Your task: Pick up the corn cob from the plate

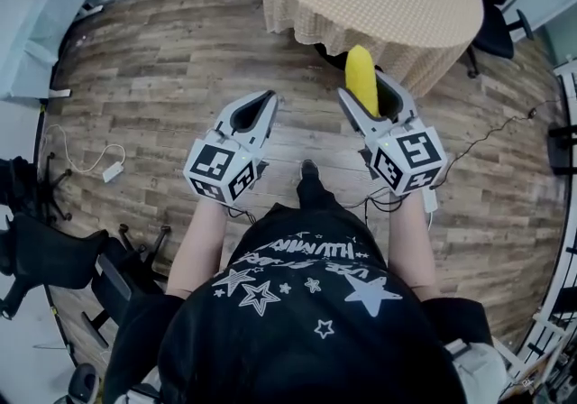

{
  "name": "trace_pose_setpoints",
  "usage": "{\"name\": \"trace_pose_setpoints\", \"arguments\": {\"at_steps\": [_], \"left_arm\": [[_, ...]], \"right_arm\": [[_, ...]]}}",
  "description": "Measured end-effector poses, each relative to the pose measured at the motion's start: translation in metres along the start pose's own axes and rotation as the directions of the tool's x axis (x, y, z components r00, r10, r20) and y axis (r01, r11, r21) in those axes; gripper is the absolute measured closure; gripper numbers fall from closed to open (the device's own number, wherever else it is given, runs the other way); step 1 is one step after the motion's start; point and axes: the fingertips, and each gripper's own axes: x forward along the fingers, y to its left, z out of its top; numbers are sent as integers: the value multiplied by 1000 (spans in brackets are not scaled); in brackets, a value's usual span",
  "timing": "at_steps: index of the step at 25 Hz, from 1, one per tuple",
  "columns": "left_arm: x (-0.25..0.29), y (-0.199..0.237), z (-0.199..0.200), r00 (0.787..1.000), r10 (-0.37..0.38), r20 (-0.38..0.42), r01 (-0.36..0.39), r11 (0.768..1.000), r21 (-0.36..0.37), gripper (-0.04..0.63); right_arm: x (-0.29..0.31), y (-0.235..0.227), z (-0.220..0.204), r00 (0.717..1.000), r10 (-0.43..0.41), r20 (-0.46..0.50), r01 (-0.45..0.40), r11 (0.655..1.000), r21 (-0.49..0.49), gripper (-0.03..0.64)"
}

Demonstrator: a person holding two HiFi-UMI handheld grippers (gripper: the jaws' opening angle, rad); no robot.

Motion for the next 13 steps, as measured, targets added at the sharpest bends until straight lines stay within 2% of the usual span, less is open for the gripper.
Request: {"name": "trace_pose_setpoints", "arguments": {"at_steps": [13], "left_arm": [[-37, -29, -2, 999, -44, 17, 44, 999, 18, 586]], "right_arm": [[-43, 33, -12, 998, -55, -2, 55, 998, 11, 357]]}}
